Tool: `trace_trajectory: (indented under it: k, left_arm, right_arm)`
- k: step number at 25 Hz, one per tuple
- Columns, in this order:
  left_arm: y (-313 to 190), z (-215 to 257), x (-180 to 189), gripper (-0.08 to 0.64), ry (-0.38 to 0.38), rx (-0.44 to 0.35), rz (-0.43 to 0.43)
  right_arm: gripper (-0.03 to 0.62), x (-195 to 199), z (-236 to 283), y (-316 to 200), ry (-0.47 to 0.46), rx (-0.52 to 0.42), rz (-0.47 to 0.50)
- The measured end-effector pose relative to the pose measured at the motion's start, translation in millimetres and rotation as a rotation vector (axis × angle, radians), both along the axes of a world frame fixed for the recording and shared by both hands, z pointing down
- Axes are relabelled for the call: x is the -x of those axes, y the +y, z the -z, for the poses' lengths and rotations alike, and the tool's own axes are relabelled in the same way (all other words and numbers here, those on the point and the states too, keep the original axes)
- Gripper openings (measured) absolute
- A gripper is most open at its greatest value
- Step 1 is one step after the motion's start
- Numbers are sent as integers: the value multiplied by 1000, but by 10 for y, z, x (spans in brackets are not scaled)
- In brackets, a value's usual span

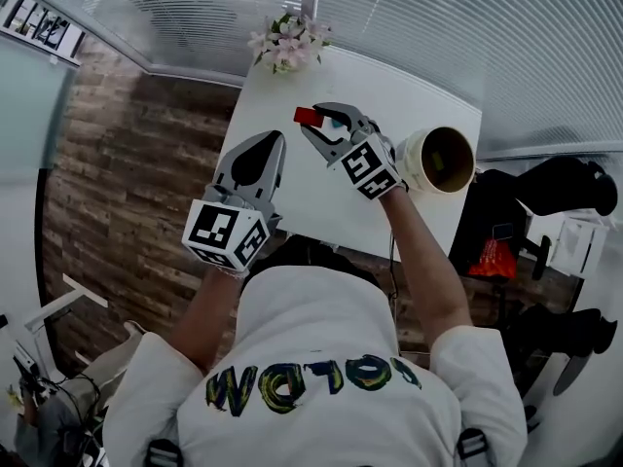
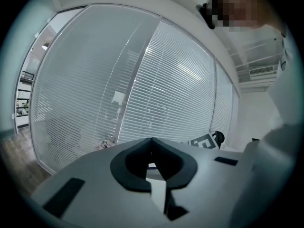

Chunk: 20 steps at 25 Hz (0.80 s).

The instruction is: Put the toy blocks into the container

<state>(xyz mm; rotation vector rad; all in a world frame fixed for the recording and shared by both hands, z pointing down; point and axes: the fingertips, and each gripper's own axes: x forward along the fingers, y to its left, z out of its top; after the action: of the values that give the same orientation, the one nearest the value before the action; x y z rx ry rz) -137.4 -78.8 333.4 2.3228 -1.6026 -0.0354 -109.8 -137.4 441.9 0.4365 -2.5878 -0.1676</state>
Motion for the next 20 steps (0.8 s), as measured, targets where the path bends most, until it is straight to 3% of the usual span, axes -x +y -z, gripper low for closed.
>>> trace_trajectory:
  k: [7, 20]
  left_arm:
    - [-104, -14, -313, 12, 3, 3, -78]
    - [-326, -179, -1429, 12, 15, 24, -336]
  right_arm:
    - [155, -419, -3, -78, 13, -16, -84]
    - [155, -1780, -129, -208, 62, -8, -355]
